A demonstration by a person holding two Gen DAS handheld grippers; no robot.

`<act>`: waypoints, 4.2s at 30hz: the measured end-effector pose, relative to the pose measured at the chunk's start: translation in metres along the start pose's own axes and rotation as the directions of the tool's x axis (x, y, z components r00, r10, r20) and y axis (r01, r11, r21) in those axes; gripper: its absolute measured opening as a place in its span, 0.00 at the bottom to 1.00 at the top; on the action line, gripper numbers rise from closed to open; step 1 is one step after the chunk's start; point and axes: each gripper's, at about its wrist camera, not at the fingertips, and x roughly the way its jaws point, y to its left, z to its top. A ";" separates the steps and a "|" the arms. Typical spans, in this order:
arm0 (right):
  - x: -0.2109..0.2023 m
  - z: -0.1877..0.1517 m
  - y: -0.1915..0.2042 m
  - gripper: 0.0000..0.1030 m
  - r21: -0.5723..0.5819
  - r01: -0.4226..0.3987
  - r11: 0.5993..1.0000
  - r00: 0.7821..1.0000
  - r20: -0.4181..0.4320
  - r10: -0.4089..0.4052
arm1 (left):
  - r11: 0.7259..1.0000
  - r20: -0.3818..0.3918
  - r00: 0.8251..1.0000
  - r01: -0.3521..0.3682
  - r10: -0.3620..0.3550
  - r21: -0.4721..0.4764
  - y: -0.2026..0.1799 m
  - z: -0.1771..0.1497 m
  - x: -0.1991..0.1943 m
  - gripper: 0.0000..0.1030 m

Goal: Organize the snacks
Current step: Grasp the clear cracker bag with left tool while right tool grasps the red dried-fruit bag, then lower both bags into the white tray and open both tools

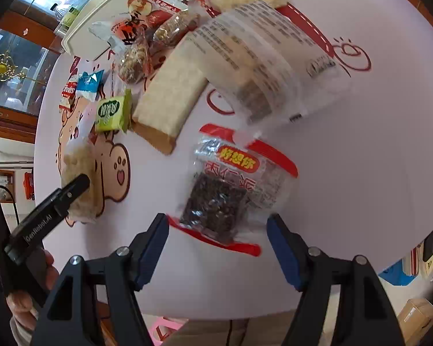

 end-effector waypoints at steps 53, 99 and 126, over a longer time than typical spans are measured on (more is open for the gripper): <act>-0.144 0.077 0.084 0.55 -0.438 0.221 0.871 0.874 0.486 0.023 | 0.999 0.363 0.932 0.008 -0.021 0.038 -0.053 0.092 -0.165 0.54; -0.097 0.359 0.129 0.57 -0.452 0.176 0.875 0.922 0.386 0.014 | 0.993 0.233 0.966 -0.119 0.116 -0.003 -0.102 0.323 -0.043 0.88; -0.123 0.327 0.123 0.57 -0.461 0.142 0.876 0.927 0.371 0.046 | 0.992 0.252 0.960 -0.114 0.122 -0.043 -0.093 0.284 -0.086 0.88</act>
